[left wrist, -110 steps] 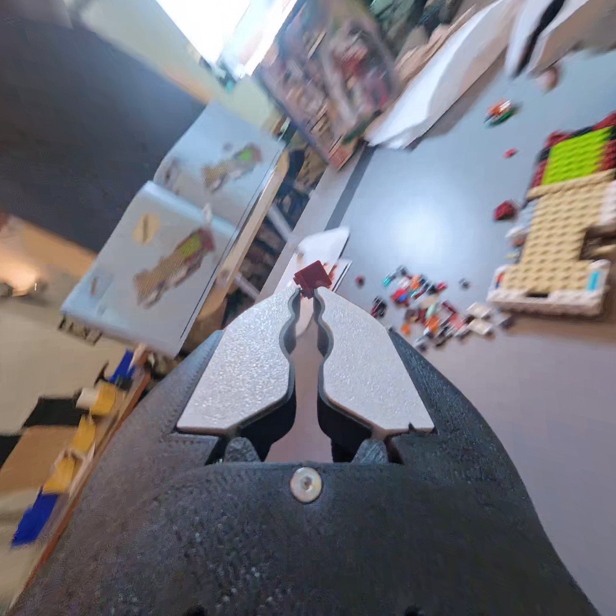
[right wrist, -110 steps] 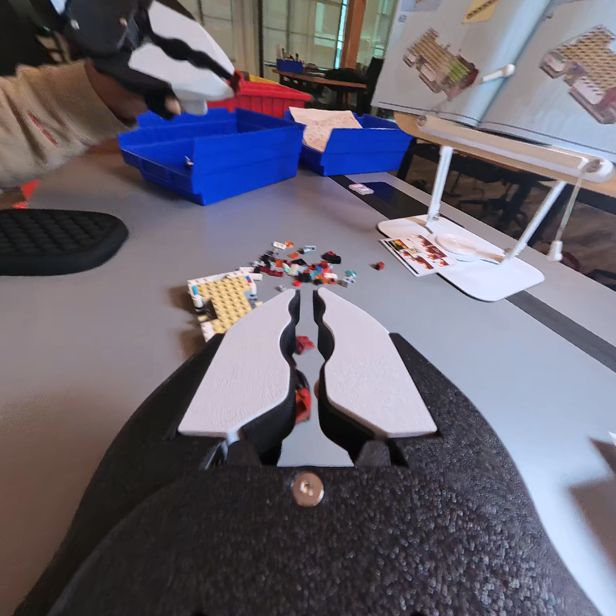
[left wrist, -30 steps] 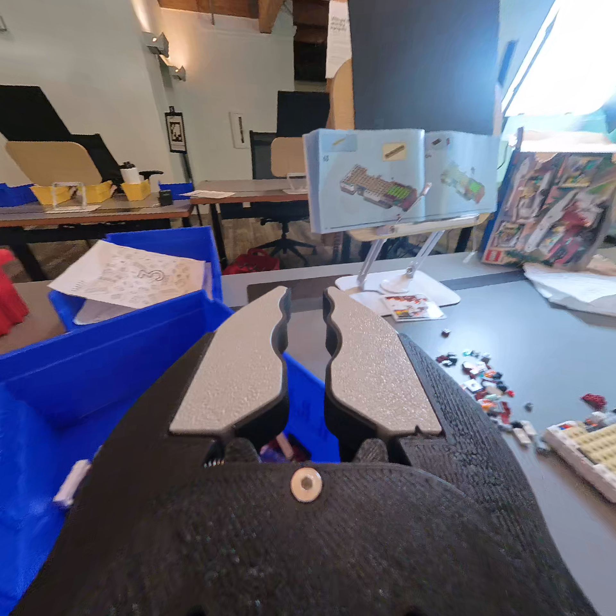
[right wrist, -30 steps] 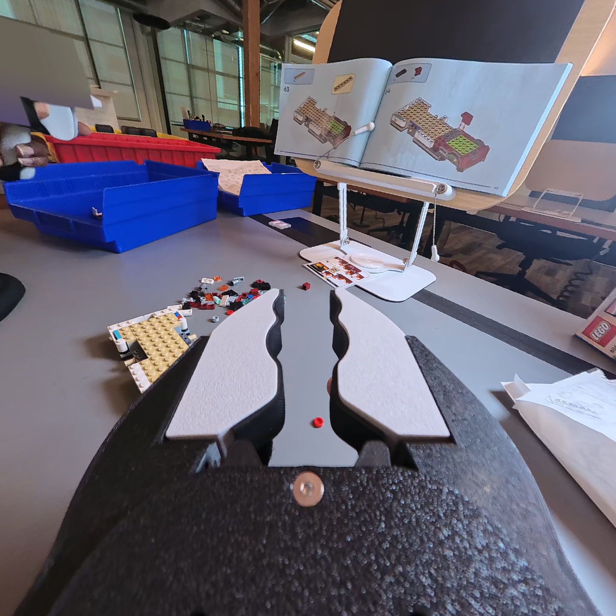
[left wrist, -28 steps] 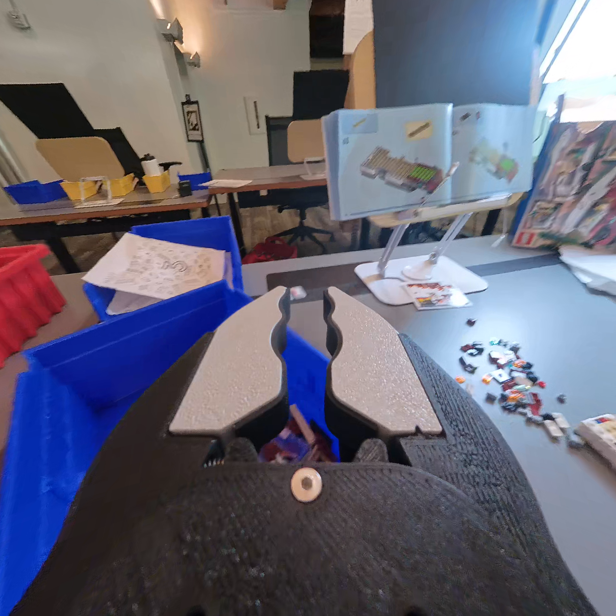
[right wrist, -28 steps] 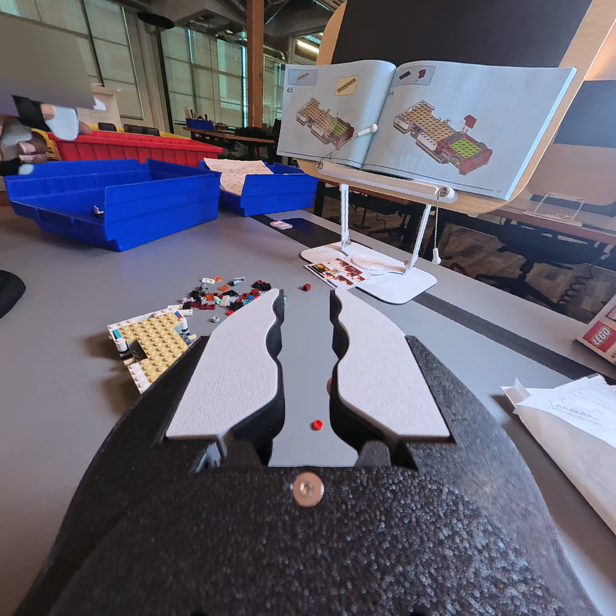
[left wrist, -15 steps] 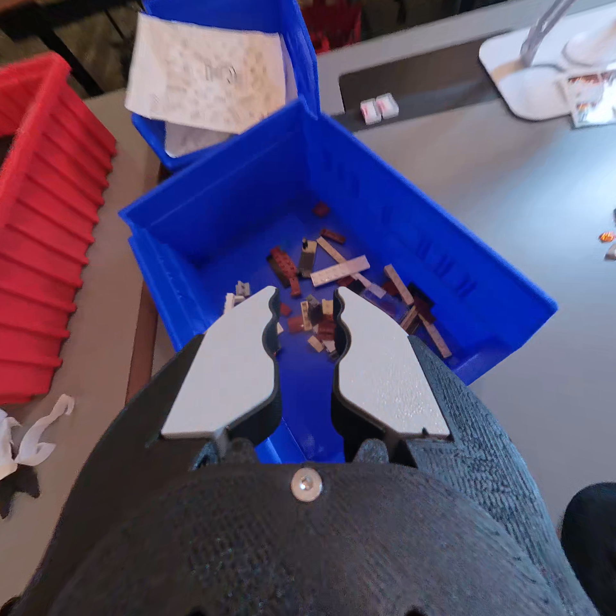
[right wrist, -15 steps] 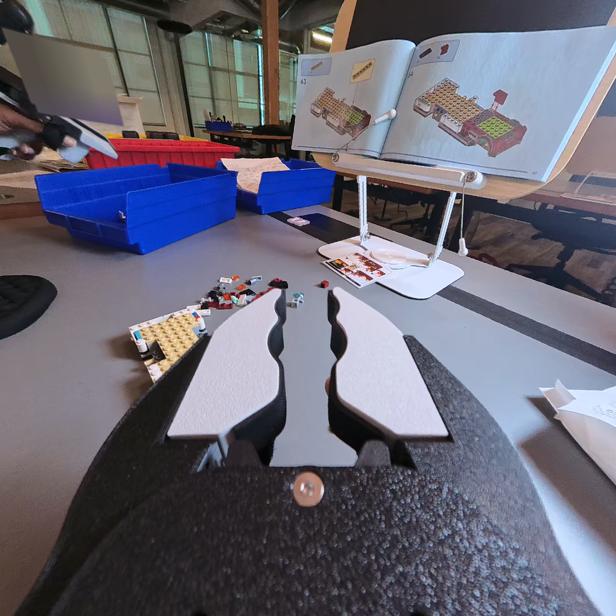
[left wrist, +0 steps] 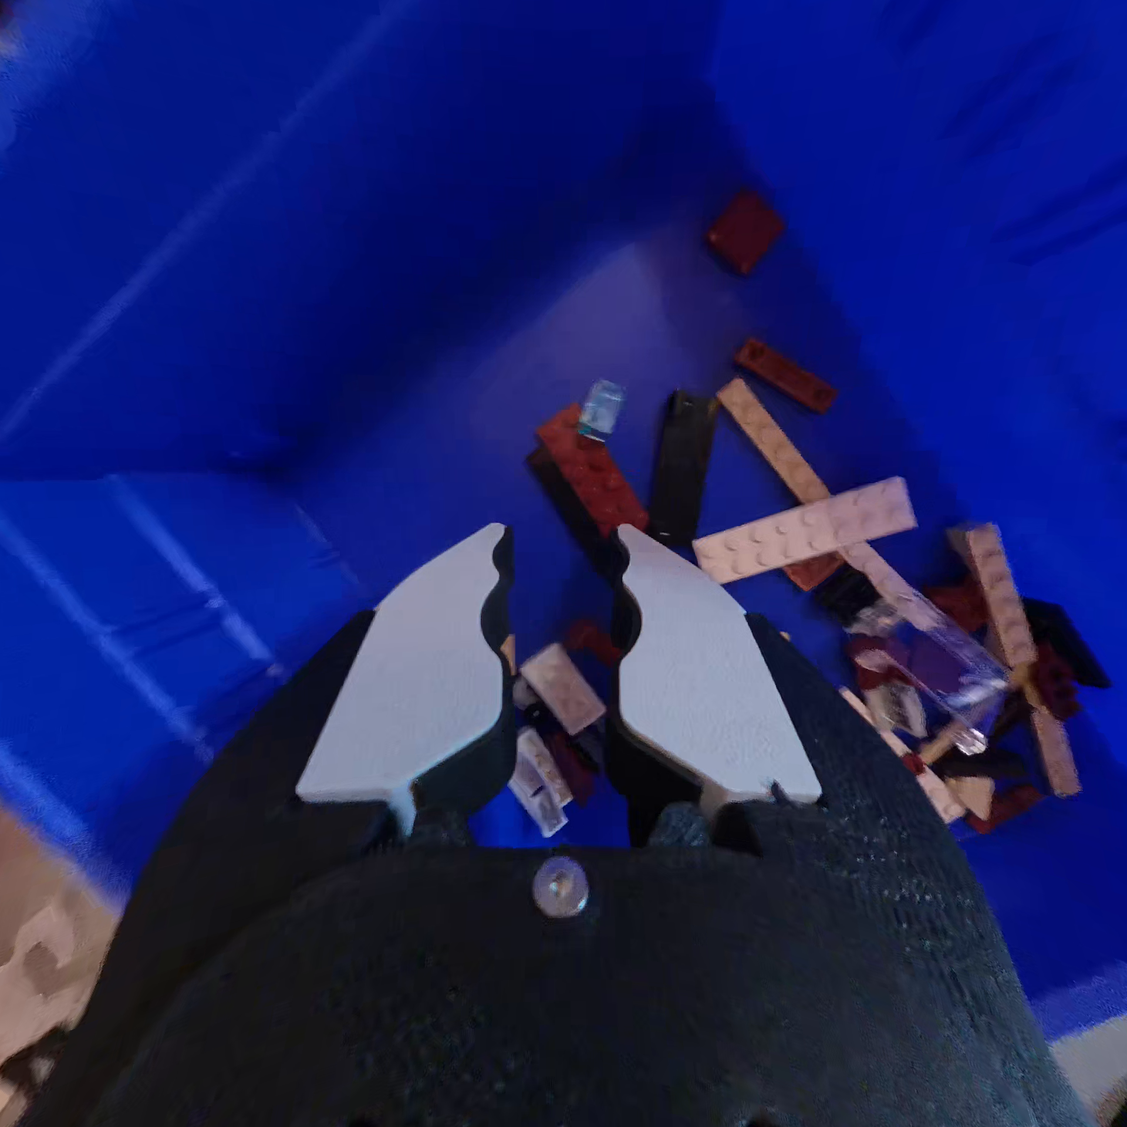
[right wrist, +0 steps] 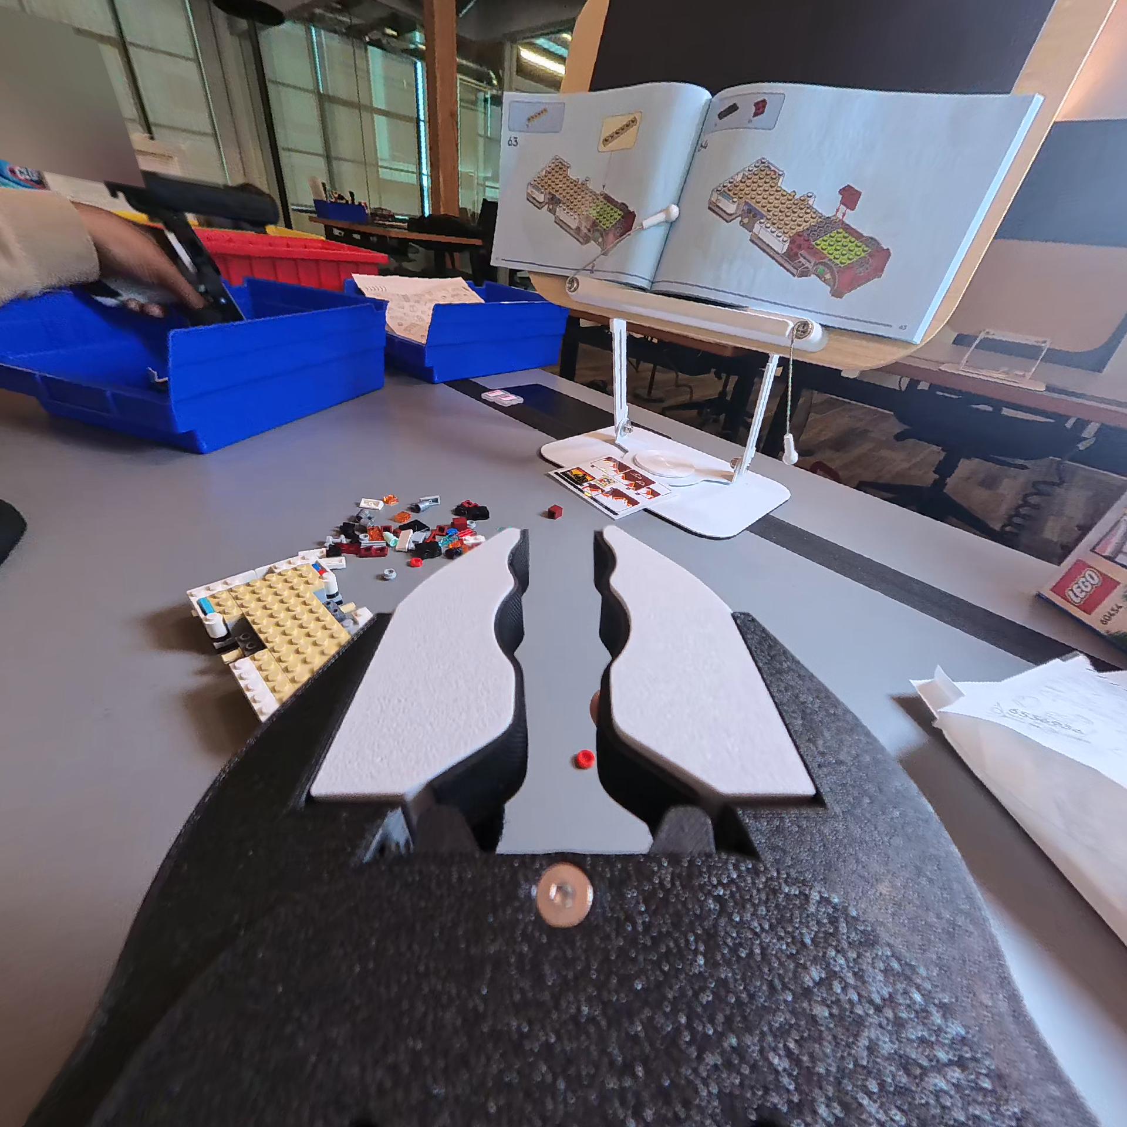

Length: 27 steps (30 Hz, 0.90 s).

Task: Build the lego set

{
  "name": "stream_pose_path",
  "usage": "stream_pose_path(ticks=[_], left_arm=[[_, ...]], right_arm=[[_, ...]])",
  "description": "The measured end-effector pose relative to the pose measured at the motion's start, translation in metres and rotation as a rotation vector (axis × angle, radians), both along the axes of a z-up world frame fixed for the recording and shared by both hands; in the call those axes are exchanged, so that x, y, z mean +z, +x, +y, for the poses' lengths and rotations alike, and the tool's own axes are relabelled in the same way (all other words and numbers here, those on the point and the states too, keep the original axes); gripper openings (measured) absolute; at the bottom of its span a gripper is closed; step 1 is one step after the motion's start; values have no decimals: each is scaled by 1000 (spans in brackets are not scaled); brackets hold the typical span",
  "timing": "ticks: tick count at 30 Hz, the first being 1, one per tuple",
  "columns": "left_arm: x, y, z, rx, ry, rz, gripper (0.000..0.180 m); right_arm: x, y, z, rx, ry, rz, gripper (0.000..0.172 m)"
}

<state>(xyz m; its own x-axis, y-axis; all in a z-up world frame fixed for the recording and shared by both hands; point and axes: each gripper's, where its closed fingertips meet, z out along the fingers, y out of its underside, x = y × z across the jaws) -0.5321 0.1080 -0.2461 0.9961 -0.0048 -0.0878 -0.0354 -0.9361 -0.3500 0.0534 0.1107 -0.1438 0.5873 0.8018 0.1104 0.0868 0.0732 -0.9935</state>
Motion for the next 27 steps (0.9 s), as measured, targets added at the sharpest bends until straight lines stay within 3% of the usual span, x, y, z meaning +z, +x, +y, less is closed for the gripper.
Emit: stream_pose_path(ticks=[2, 5, 8, 13, 16, 19, 22, 24, 27], left_arm=[[2, 20, 3, -64, 45, -77, 29], [10, 66, -7, -275, 64, -169, 25], [-3, 83, -24, -416, -32, -115, 23], [-14, 84, -28, -500, -86, -49, 22], [-12, 77, -20, -476, -56, -25, 22], [-12, 68, -10, -473, -14, 27, 1], [4, 48, 2, -406, 76, 145, 3], [19, 60, 3, -423, 144, 95, 13], [24, 106, -26, -575, 96, -120, 29]], right_arm=[[0, 2, 0, -9, 11, -11, 20], [-1, 4, 3, -20, 14, -16, 19], [-6, 2, 6, -21, -2, -22, 19], [-11, 0, 5, -24, 10, -55, 19], [-13, -1, 6, -29, 12, -70, 19], [-16, 0, 8, -36, 12, -84, 19], [-18, 1, 10, -44, 9, -92, 19], [-19, 2, 11, -47, 4, -94, 19], [-21, 2, 13, -47, -2, -98, 19]])
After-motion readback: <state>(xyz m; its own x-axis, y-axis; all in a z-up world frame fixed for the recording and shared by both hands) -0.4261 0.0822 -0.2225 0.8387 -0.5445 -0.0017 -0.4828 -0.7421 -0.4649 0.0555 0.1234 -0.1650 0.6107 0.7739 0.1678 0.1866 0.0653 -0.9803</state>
